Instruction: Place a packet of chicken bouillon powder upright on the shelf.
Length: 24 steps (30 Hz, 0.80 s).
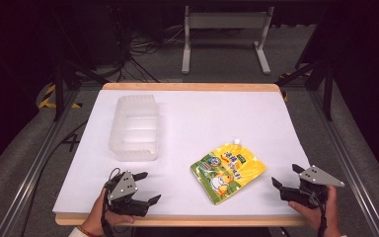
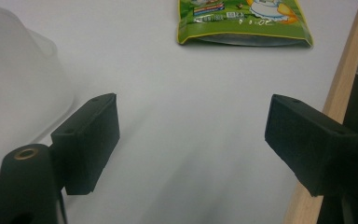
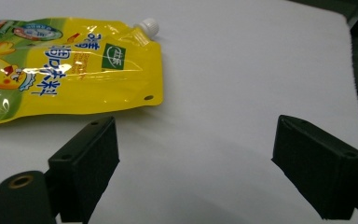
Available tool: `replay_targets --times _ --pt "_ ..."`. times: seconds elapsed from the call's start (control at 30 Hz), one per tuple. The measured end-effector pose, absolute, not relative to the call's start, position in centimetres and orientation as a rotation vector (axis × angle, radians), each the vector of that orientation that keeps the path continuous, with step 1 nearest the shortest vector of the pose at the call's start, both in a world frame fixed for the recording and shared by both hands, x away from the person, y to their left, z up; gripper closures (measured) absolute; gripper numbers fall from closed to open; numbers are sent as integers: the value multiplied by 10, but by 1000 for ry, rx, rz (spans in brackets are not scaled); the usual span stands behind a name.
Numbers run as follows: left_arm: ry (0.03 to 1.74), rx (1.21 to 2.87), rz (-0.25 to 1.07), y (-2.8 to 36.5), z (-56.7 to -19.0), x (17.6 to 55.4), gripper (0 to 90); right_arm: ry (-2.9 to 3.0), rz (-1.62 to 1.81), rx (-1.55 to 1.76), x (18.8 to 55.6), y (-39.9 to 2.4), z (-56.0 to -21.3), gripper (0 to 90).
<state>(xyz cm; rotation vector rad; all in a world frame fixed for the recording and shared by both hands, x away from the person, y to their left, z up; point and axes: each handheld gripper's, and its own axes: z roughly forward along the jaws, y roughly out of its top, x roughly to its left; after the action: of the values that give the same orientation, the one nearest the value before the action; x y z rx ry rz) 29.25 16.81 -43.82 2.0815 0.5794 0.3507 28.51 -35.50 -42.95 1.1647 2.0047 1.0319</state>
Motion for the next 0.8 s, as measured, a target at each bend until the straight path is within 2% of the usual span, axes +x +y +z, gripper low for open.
replay_targets --times 0.03,0.17,0.43,0.8 --pt "573 2087 353 168 -439 293 164 2019 1035 1167 287 -354 -430 140" --pt "553 2092 337 168 -439 293 202 2054 1054 1188 290 -351 -431 135" --pt "524 2075 290 167 -438 295 224 2129 1111 1332 299 -340 -435 77" --pt "513 2088 254 160 -441 299 217 2250 1164 1420 323 -317 -443 73"
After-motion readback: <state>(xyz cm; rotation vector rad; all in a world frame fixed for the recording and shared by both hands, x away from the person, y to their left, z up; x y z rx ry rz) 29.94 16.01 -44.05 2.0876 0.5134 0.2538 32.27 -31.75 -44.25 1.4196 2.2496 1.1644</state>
